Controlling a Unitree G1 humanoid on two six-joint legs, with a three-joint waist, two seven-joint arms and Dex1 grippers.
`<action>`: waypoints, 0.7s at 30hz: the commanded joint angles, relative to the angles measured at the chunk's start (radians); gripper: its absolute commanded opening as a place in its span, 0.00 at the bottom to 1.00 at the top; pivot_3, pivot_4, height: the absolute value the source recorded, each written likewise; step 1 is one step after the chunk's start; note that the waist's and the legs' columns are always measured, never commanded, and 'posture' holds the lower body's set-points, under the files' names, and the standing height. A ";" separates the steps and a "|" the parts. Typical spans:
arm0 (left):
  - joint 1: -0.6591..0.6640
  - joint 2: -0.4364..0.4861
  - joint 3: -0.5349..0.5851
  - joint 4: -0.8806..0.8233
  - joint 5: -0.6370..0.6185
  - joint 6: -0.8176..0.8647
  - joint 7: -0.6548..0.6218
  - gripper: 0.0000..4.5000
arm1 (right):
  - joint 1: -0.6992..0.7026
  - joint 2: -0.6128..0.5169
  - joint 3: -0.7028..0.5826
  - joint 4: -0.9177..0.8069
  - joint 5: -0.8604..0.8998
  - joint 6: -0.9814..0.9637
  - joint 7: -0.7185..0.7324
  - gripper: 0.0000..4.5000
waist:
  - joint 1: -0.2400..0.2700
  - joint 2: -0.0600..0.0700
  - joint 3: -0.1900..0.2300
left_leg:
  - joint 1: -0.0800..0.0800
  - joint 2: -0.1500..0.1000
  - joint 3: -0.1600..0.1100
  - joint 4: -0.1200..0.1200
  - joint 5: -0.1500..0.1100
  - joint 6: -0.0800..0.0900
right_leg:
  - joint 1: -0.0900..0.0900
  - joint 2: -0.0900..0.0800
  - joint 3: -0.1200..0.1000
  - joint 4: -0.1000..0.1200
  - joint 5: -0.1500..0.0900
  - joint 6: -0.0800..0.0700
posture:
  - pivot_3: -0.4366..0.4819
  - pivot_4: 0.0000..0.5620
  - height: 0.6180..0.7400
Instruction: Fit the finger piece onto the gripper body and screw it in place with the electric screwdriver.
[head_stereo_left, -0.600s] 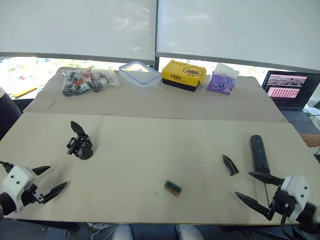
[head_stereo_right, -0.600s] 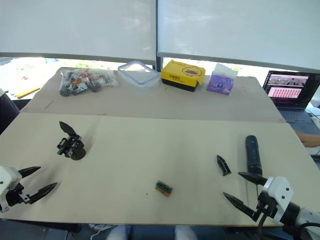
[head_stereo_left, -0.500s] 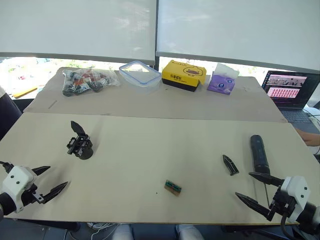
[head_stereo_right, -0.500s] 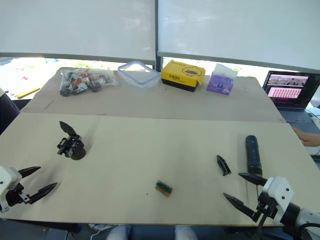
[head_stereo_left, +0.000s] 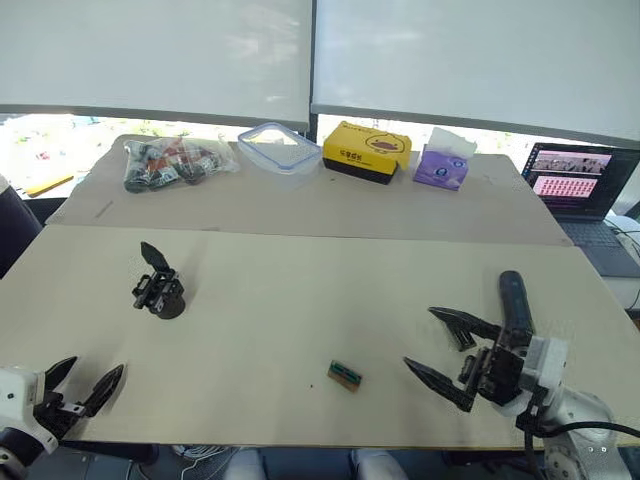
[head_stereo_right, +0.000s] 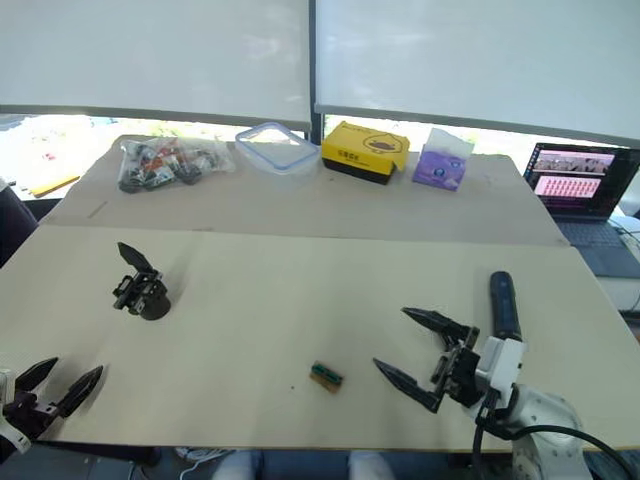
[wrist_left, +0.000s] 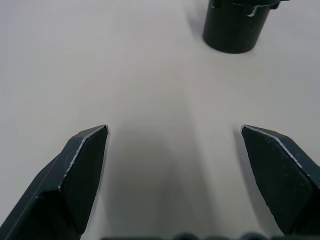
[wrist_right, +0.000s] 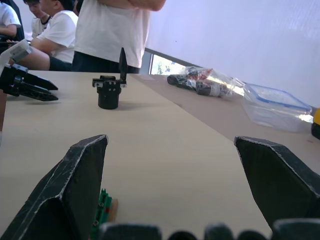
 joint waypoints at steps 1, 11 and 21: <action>-0.061 0.001 -0.065 -0.073 0.027 -0.003 0.043 1.00 | -0.008 -0.008 0.006 -0.022 -0.014 -0.035 -0.012 0.99 | 0.008 0.000 0.000 | 0.000 0.000 0.000 0.001 0.000 0.000 | 0.001 0.000 0.000 0.000 0.000 0.000 | 0.48 0.27 1.00; -0.235 -0.025 -0.241 -0.052 0.139 0.073 0.197 1.00 | -0.052 -0.047 0.021 0.007 -0.024 -0.003 -0.014 0.99 | 0.002 0.001 0.000 | 0.000 0.000 -0.002 0.003 0.000 0.000 | 0.007 0.000 -0.002 -0.001 0.000 0.000 | 0.48 0.27 1.00; -0.369 -0.026 -0.317 0.056 0.206 0.091 0.263 1.00 | -0.118 -0.071 0.023 0.048 -0.009 0.019 -0.031 0.99 | 0.005 0.004 0.000 | 0.000 0.000 -0.006 0.005 0.000 0.000 | 0.009 0.000 -0.006 -0.001 0.000 0.000 | 0.48 0.27 1.00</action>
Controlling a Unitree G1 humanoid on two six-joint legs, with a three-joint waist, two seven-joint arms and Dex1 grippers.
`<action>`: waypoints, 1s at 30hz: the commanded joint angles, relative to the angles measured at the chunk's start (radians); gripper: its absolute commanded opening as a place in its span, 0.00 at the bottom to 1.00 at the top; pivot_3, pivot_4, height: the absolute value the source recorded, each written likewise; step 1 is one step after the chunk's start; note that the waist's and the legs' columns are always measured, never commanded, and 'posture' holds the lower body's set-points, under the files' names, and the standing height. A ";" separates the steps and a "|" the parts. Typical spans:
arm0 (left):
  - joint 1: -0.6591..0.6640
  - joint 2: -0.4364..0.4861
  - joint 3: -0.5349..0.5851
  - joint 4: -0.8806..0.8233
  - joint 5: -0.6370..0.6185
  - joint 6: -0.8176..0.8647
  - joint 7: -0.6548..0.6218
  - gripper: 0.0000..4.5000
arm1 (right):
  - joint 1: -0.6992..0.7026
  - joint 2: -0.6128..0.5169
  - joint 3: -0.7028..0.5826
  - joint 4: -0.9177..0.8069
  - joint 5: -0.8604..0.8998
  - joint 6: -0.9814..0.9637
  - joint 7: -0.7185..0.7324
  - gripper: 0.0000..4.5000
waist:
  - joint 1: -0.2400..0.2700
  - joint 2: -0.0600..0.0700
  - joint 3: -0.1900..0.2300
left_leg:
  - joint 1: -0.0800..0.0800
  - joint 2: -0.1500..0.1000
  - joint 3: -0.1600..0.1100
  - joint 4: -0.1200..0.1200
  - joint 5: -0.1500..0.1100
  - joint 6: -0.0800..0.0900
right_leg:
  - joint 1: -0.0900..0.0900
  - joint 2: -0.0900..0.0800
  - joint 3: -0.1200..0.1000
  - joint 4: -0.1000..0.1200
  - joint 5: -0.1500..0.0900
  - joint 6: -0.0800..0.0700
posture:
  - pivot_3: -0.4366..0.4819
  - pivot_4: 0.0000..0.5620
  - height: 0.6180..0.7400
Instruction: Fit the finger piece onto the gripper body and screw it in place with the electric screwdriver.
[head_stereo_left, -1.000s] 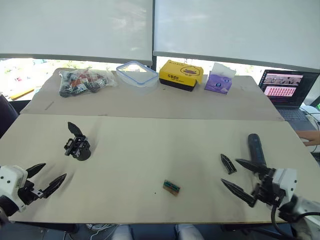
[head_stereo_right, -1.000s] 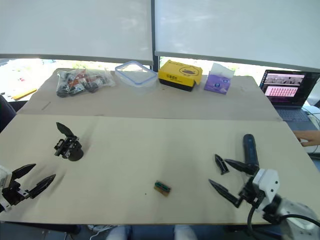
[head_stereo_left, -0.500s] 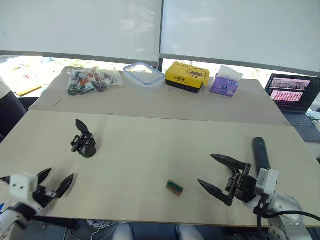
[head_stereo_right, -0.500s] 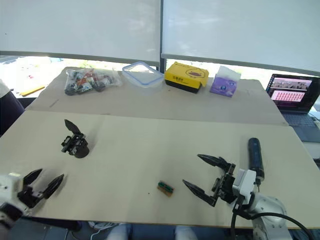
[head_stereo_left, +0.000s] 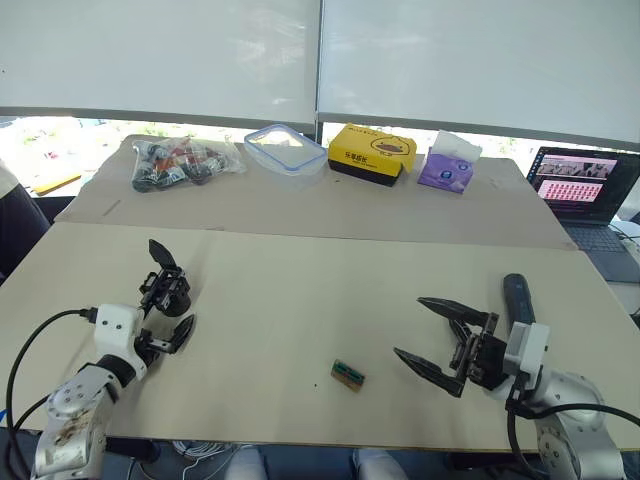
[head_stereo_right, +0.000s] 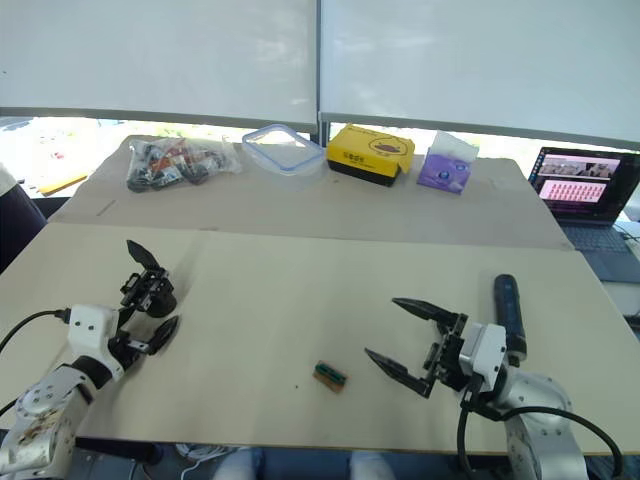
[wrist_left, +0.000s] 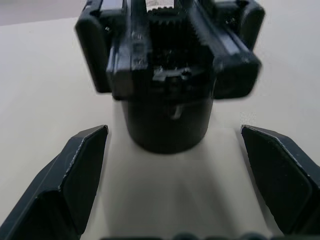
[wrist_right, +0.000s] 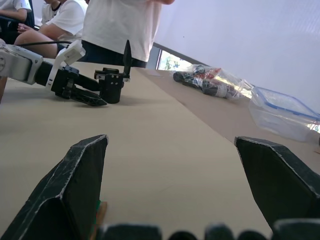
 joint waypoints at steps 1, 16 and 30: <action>-0.043 0.003 -0.026 0.062 0.028 -0.006 0.013 1.00 | -0.002 -0.019 -0.009 -0.009 0.025 0.023 -0.006 0.99 | 0.003 0.003 0.000 | 0.000 0.000 0.000 0.000 0.000 0.000 | 0.000 0.000 0.000 0.000 0.000 0.000 | 0.48 0.27 1.00; -0.100 -0.012 -0.103 0.112 0.041 -0.013 -0.027 0.60 | 0.053 -0.019 -0.021 -0.038 0.021 0.006 -0.030 1.00 | 0.028 0.015 -0.004 | 0.000 -0.001 -0.002 0.001 0.000 0.000 | 0.002 0.000 -0.002 -0.001 -0.001 0.001 | 0.48 0.27 1.00; -0.333 -0.087 -0.434 -0.166 0.081 0.114 -0.073 0.51 | 0.269 -0.092 -0.152 -0.148 0.073 0.004 -0.005 1.00 | 0.051 0.013 -0.001 | -0.013 -0.003 -0.009 0.002 0.000 0.000 | 0.000 0.001 -0.003 -0.002 0.000 0.005 | 0.48 0.27 1.00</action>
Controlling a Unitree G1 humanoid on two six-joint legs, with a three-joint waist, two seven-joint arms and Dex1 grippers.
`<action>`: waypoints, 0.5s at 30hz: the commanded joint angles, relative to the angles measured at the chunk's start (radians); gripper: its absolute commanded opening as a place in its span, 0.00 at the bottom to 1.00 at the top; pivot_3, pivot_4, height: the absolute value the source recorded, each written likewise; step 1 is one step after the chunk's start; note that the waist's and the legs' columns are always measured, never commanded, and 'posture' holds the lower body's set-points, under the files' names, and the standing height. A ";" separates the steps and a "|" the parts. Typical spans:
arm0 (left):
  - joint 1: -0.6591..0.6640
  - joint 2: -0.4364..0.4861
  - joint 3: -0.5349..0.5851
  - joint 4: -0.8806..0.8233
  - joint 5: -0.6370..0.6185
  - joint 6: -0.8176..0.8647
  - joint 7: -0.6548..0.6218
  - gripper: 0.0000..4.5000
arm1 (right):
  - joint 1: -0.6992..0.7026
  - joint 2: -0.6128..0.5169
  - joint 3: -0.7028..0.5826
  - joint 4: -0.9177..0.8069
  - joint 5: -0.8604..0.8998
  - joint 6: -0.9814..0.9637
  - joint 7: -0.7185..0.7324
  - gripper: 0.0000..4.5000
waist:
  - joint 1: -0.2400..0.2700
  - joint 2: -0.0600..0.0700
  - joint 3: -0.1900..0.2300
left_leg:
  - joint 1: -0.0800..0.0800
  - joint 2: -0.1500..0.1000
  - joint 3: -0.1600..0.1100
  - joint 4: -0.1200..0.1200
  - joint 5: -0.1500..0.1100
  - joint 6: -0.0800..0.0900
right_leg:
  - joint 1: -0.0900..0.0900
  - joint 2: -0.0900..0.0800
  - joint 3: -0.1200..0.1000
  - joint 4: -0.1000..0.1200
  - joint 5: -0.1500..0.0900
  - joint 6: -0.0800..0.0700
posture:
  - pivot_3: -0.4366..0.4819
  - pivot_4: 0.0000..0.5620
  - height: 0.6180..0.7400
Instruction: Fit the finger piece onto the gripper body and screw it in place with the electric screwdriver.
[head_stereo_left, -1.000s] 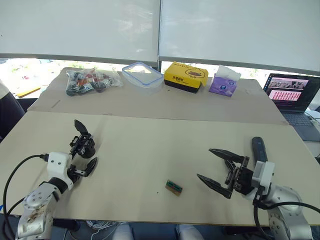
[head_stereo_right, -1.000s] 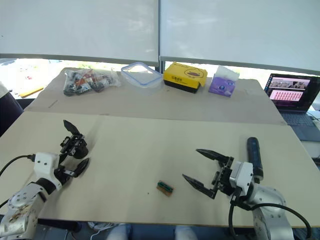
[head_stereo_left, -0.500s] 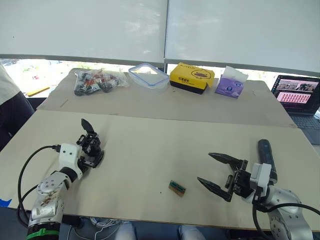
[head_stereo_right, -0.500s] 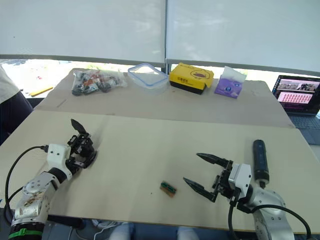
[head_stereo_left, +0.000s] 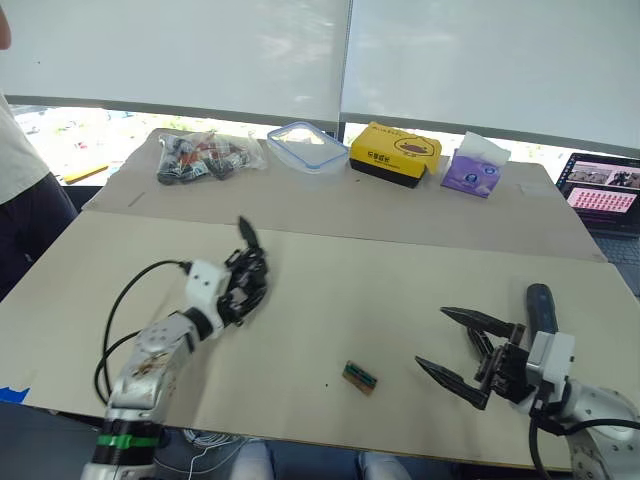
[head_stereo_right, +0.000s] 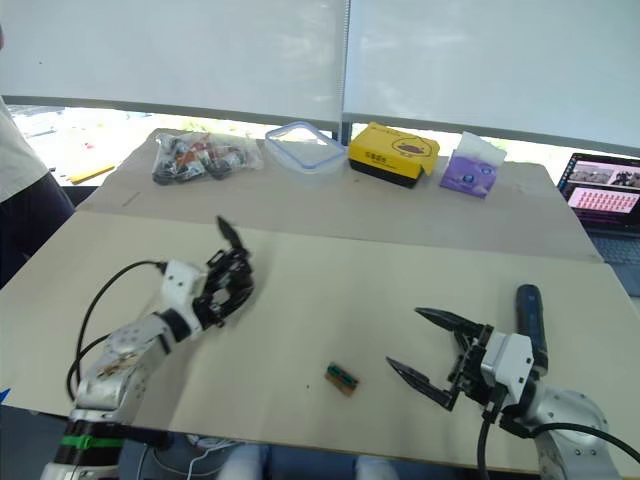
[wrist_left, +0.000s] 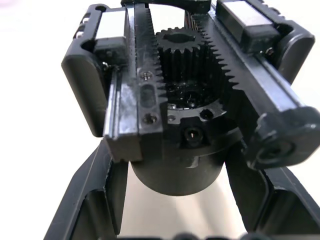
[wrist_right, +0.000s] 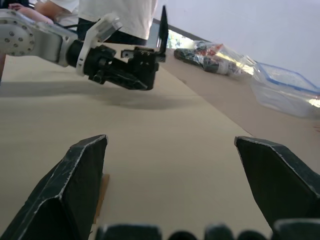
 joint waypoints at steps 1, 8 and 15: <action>-0.046 -0.028 -0.079 -0.024 0.047 -0.060 -0.021 0.51 | 0.083 -0.004 -0.044 -0.087 0.031 -0.015 0.010 1.00 | -0.004 0.002 0.000 | 0.000 0.000 0.000 0.000 0.000 0.000 | 0.000 0.000 0.000 0.000 0.000 0.000 | 0.48 0.27 1.00; -0.089 -0.096 -0.225 0.071 0.152 -0.150 -0.044 0.51 | 0.158 0.025 -0.065 -0.123 0.015 -0.029 -0.026 1.00 | -0.018 0.002 0.001 | 0.000 0.000 -0.002 0.001 0.000 0.000 | 0.000 0.000 0.000 0.000 -0.001 0.001 | 0.48 0.27 1.00; -0.072 -0.155 -0.279 0.097 0.177 -0.127 -0.053 0.51 | 0.156 0.023 -0.103 -0.109 0.014 -0.046 -0.030 1.00 | -0.020 0.002 0.001 | -0.001 -0.002 -0.002 0.001 0.000 0.000 | 0.000 -0.001 0.000 0.000 -0.001 0.001 | 0.48 0.27 1.00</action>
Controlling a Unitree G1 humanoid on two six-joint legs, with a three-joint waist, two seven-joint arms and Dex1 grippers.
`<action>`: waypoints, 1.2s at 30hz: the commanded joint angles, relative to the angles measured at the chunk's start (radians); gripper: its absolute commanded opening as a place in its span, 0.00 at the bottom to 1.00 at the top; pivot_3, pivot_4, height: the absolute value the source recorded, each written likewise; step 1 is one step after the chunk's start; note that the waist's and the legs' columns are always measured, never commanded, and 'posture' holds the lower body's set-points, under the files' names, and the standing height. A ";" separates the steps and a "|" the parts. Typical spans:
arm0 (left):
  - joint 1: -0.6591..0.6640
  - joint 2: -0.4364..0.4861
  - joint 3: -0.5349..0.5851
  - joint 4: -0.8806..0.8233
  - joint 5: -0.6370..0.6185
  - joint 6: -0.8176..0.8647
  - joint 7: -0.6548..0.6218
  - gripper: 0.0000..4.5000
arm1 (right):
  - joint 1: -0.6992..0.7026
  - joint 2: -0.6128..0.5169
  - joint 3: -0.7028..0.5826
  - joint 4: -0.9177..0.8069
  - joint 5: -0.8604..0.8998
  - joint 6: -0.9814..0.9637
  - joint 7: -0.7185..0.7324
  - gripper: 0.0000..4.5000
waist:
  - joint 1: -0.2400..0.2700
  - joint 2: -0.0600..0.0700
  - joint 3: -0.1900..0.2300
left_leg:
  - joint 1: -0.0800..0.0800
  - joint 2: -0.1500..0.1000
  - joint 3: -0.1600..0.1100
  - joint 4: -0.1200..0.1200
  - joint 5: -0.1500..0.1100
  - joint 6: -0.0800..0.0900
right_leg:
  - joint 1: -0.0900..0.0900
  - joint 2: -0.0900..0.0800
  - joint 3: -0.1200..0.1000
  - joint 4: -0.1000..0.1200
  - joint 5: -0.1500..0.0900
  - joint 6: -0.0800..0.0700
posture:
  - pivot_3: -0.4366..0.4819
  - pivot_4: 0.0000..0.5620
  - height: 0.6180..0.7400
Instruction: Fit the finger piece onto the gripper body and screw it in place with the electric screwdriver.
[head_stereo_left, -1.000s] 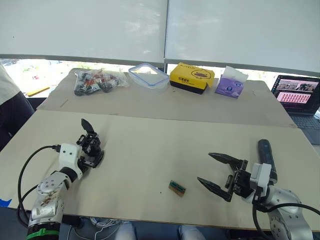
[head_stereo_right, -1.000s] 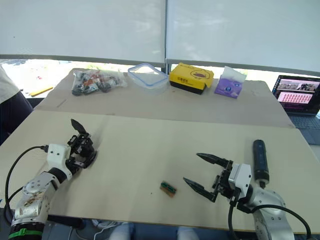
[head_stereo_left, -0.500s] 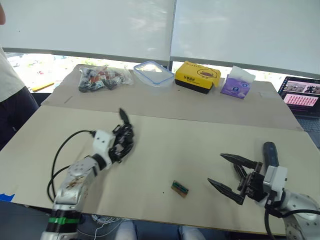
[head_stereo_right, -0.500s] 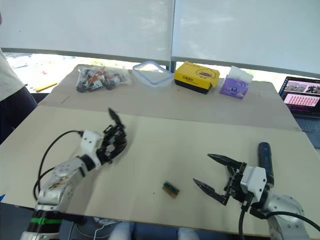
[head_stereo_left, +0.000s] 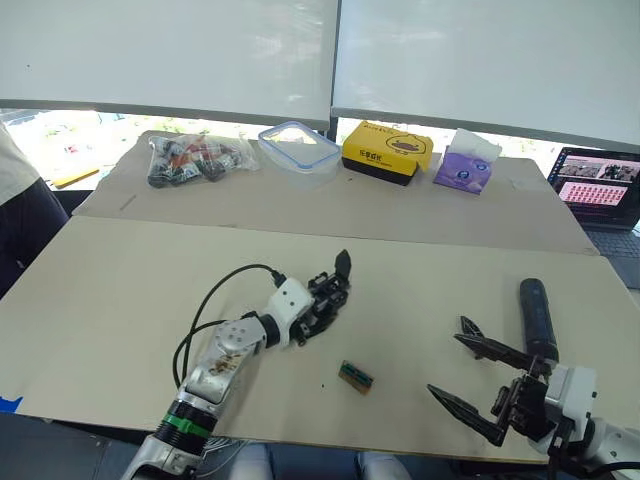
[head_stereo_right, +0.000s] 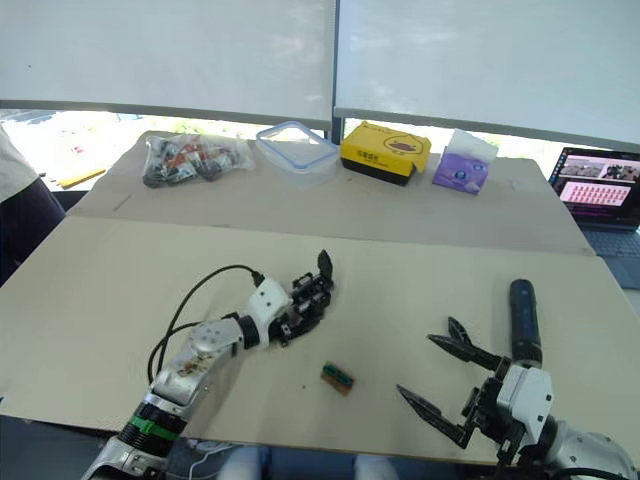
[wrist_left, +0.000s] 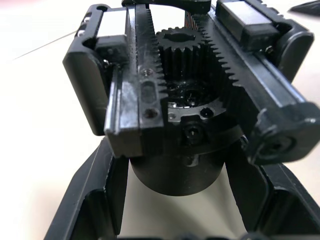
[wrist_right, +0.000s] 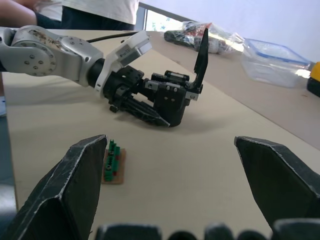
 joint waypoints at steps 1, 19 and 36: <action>-0.014 -0.019 0.000 -0.016 0.001 -0.027 -0.001 0.51 | -0.007 -0.005 -0.046 -0.015 0.016 -0.034 0.000 1.00 | -0.001 0.000 0.000 | 0.000 0.000 0.000 0.000 0.000 0.000 | 0.000 0.000 0.000 0.000 0.000 0.000 | 0.48 0.27 1.00; 0.029 -0.021 0.037 0.012 -0.040 0.015 -0.051 0.99 | -0.016 -0.009 -0.078 0.007 0.022 -0.036 0.036 1.00 | -0.008 0.002 -0.001 | 0.000 0.000 -0.001 0.000 0.000 0.000 | 0.001 0.000 0.000 0.000 0.000 0.000 | 0.48 0.27 1.00; -0.200 0.184 0.129 0.444 -0.161 -0.284 -0.609 0.99 | -0.003 -0.002 -0.084 0.023 0.018 -0.045 0.045 1.00 | -0.004 0.002 -0.001 | 0.006 -0.001 -0.001 -0.001 0.000 0.000 | 0.001 0.000 -0.001 -0.001 0.000 -0.001 | 0.48 0.27 1.00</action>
